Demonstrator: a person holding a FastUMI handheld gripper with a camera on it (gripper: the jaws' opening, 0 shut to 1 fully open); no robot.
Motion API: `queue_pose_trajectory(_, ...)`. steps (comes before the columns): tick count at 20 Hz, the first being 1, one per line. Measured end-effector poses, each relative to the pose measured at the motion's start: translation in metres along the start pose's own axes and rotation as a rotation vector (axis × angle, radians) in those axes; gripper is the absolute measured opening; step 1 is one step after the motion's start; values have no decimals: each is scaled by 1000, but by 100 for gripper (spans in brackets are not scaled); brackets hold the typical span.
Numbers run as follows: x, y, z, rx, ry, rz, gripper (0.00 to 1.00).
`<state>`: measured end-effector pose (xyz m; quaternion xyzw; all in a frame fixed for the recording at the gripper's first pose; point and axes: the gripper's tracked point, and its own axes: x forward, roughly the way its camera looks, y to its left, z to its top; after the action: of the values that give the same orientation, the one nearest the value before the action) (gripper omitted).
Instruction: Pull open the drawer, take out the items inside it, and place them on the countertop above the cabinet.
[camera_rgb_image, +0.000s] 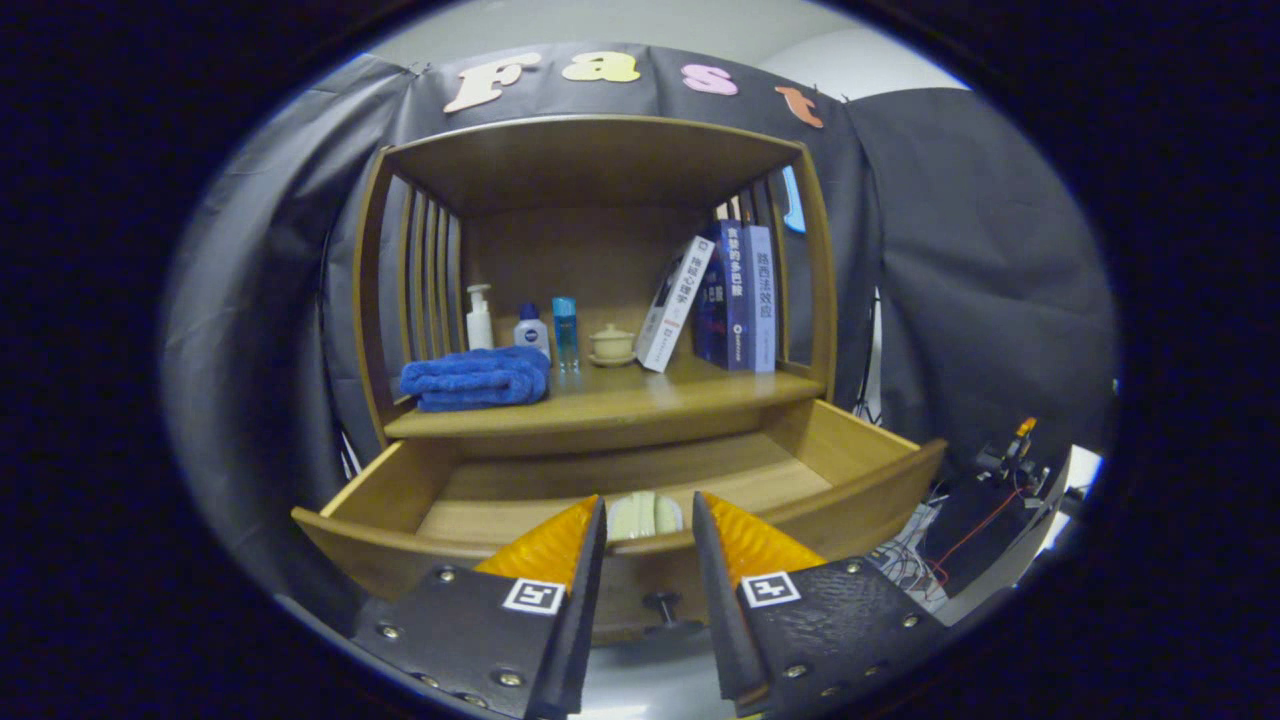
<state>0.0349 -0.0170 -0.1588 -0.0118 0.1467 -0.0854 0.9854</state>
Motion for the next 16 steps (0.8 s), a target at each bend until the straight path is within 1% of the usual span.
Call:
queue_pose_trajectory(3,31,3,1,-30,102,-12,50)
queue_pose_trajectory(7,73,-2,-11,-1,301,-73,50)
queue_pose_trajectory(9,91,2,-15,21,366,-77,50)
queue_pose_trajectory(11,106,4,-28,50,455,-82,50)
queue_pose_trajectory(13,115,-3,-49,40,564,-112,50)
queue_pose_trajectory(16,124,-3,-74,44,661,-124,50)
